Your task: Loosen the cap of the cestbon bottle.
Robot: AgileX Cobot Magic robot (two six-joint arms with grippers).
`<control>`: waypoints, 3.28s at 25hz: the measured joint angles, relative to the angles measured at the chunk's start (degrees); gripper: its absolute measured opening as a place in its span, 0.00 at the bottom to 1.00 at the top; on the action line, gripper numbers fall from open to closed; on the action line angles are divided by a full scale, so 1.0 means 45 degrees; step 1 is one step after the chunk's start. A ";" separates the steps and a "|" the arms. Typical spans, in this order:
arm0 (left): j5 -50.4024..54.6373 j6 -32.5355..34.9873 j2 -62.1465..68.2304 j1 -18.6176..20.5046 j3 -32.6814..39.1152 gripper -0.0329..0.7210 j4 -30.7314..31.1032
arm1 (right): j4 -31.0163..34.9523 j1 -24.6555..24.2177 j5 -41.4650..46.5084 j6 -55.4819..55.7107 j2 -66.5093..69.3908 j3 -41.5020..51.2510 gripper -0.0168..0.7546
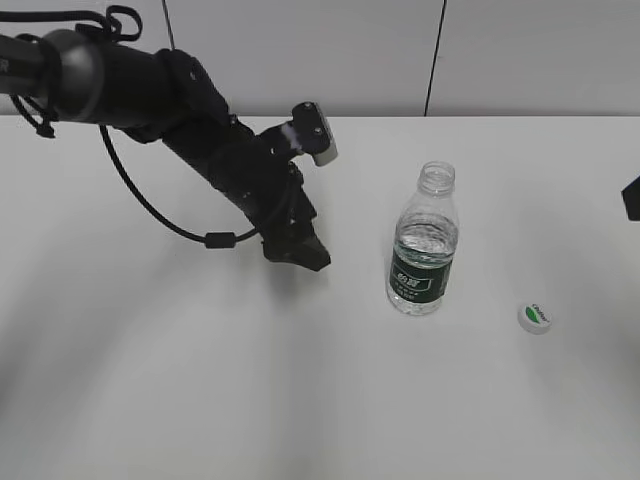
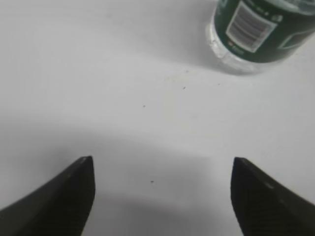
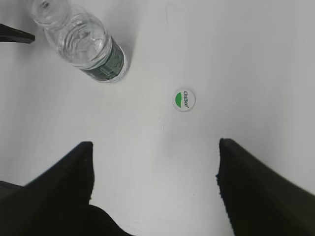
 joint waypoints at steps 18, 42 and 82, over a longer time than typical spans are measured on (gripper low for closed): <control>0.1679 -1.2926 -0.1924 0.0065 0.0000 0.89 0.7329 | 0.0399 0.0000 0.1395 0.0390 -0.6340 0.3171 0.79; 0.1917 -1.6458 -1.0467 0.0401 0.5384 0.83 0.7801 | 0.0538 0.0000 0.2618 0.1071 -1.1294 0.4557 0.78; 0.4246 -1.8924 -2.4775 0.0401 1.2188 0.83 0.9393 | -0.0426 0.0000 0.1601 -0.1094 -1.1327 0.4833 0.78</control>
